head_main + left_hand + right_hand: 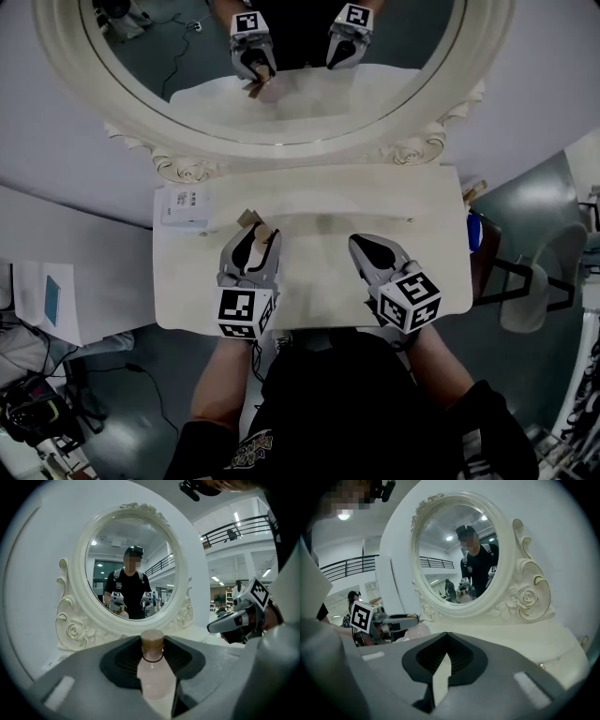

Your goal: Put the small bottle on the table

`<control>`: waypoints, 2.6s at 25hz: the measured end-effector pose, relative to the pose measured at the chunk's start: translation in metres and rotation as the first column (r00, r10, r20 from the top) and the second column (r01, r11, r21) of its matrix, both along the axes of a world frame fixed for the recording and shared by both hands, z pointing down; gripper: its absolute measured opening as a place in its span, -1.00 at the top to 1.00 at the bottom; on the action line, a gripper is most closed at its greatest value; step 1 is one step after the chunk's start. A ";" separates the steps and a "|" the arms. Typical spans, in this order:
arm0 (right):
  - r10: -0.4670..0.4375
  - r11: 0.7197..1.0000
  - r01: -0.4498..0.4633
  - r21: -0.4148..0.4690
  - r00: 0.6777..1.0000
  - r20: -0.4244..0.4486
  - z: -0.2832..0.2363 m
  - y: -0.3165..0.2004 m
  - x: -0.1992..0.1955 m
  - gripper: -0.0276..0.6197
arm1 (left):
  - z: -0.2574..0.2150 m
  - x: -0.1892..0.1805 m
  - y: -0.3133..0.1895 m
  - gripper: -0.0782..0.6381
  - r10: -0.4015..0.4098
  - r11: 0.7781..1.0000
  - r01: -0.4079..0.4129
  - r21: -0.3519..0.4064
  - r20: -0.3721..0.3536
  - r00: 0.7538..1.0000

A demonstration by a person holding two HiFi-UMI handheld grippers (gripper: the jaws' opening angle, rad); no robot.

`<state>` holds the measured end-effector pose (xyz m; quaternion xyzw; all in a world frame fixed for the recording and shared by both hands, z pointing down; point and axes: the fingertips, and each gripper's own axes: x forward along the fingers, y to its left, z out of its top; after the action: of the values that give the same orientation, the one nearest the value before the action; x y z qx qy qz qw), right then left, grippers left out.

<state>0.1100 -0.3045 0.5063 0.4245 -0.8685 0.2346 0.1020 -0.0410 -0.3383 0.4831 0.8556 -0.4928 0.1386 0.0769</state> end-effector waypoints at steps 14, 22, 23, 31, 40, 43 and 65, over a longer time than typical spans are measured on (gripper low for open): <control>-0.047 0.998 0.046 -0.033 0.999 -0.003 0.016 -0.034 0.011 0.83 | 0.024 0.010 -0.057 0.39 -0.063 0.998 0.063 0.006 0.044 0.997; -0.052 0.998 0.052 -0.038 0.999 0.007 0.019 -0.045 0.015 0.82 | 0.031 0.010 -0.071 0.39 -0.090 0.996 0.090 0.002 0.062 0.994; -0.053 0.998 0.054 -0.038 0.999 0.008 0.019 -0.047 0.014 0.82 | 0.032 0.009 -0.071 0.39 -0.092 0.996 0.092 0.000 0.063 0.994; -0.050 0.998 0.050 -0.043 0.999 0.003 0.022 -0.055 0.015 0.82 | 0.040 0.008 -0.080 0.39 -0.106 0.994 0.106 -0.009 0.056 0.993; -0.037 0.998 0.037 -0.048 0.999 0.006 0.024 -0.060 0.020 0.82 | 0.042 0.005 -0.088 0.39 -0.123 0.992 0.124 -0.007 0.046 0.991; -0.042 0.998 0.043 -0.051 0.999 0.009 0.025 -0.058 0.019 0.82 | 0.043 0.004 -0.091 0.39 -0.130 0.991 0.131 -0.003 0.043 0.991; -0.097 0.994 0.098 -0.044 0.995 0.034 0.021 -0.040 0.001 0.82 | 0.031 -0.014 -0.057 0.31 -0.124 0.992 0.124 0.002 0.002 0.992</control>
<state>0.1110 -0.3449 0.5276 0.3754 -0.8841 0.2558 0.1091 -0.0553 -0.3955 0.5142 0.8234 -0.5450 0.1340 0.0842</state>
